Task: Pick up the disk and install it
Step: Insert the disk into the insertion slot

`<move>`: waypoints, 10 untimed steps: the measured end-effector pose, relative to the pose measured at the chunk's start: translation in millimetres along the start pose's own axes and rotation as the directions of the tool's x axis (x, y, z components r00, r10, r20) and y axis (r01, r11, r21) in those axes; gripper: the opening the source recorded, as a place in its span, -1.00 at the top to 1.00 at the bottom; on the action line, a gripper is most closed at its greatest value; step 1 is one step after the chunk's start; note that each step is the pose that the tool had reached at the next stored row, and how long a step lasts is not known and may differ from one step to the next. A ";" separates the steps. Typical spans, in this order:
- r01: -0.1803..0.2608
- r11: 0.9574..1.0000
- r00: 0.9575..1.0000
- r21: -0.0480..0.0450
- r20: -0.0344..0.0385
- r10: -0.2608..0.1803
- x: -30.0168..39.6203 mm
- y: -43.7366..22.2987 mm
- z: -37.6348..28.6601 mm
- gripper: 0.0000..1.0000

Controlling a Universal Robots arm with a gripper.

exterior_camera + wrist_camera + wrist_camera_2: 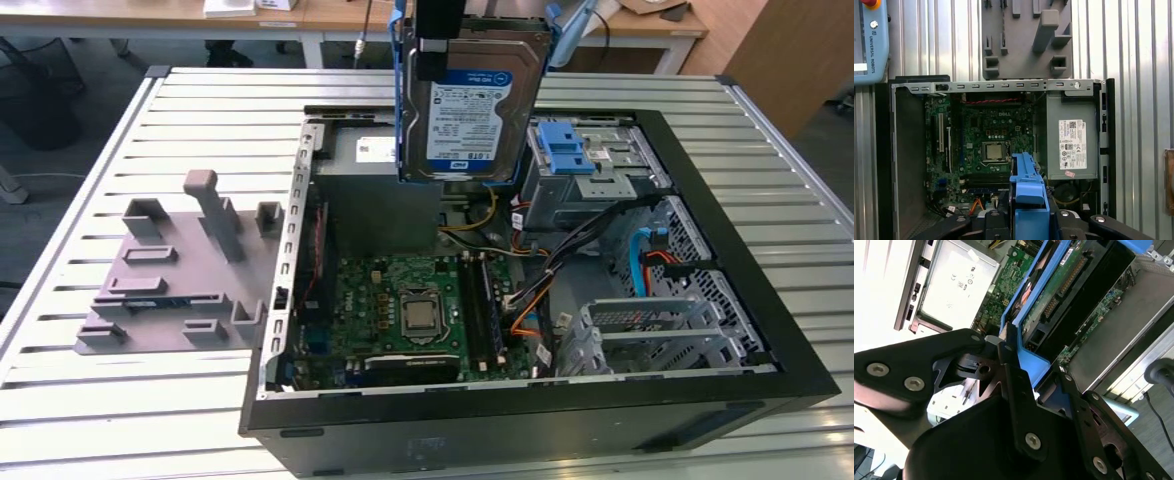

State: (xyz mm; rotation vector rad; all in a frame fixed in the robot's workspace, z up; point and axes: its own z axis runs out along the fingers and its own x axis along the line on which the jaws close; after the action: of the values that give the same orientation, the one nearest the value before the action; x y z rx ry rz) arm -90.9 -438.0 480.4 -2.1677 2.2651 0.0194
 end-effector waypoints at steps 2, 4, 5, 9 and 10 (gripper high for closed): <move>0.000 1.000 1.000 0.000 0.000 0.000 0.2 0.0 0.0 0.27; 0.000 1.000 1.000 0.000 0.000 0.000 0.5 0.0 0.0 0.27; 0.000 1.000 1.000 0.000 0.000 0.000 0.9 0.0 0.0 0.27; 0.000 1.000 1.000 0.000 0.000 0.000 5.0 -0.2 -0.1 0.27; 0.000 1.000 1.000 0.000 0.000 0.000 7.1 -0.3 -0.1 0.27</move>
State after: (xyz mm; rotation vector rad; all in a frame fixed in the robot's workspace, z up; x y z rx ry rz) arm -90.9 -445.1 480.5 -2.1677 2.2652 0.0194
